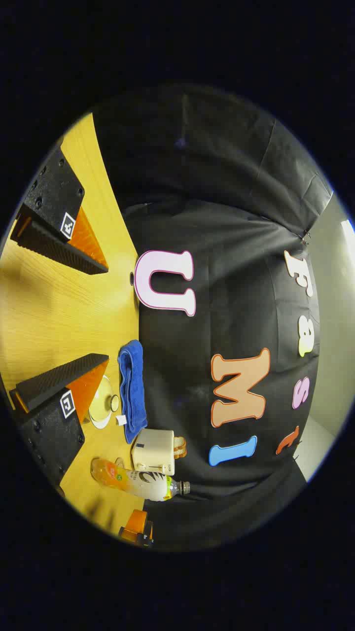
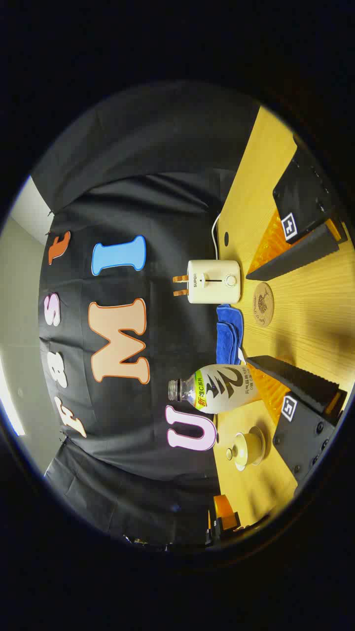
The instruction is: Open the teacup lid with one hand, grasp the water bottle and pour water into the teacup with the other hand; after pouring, place the water bottle on the coaster and then close the teacup lid.
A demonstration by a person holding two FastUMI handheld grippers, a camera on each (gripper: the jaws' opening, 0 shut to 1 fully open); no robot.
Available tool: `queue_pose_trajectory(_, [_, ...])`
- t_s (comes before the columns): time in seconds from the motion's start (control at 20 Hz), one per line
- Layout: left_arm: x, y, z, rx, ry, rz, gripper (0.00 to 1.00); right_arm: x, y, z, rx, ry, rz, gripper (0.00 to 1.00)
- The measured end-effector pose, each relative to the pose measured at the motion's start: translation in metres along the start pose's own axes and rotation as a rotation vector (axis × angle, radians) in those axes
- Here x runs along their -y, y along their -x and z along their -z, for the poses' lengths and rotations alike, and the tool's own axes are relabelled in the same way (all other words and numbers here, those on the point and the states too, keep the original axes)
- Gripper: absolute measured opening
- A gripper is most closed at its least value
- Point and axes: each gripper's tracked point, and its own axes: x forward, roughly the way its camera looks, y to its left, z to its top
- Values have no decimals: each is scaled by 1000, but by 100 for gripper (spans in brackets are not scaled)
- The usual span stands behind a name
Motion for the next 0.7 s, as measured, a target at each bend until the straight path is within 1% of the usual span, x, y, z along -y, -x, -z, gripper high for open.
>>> queue_pose_trajectory(0.1, [0, -1, 1, 1, -3, 3, 95, 0, 0, 0, 0, 0, 0, 97])
queue_pose_trajectory(0.2, [-2, -1, 0, 1, -3, -9, 94, 1, 0, 0, 0, 0, 2, 94])
queue_pose_trajectory(0.7, [-1, -2, 0, 3, -2, -4, 94, 1, -1, 0, 0, 1, 2, 94])
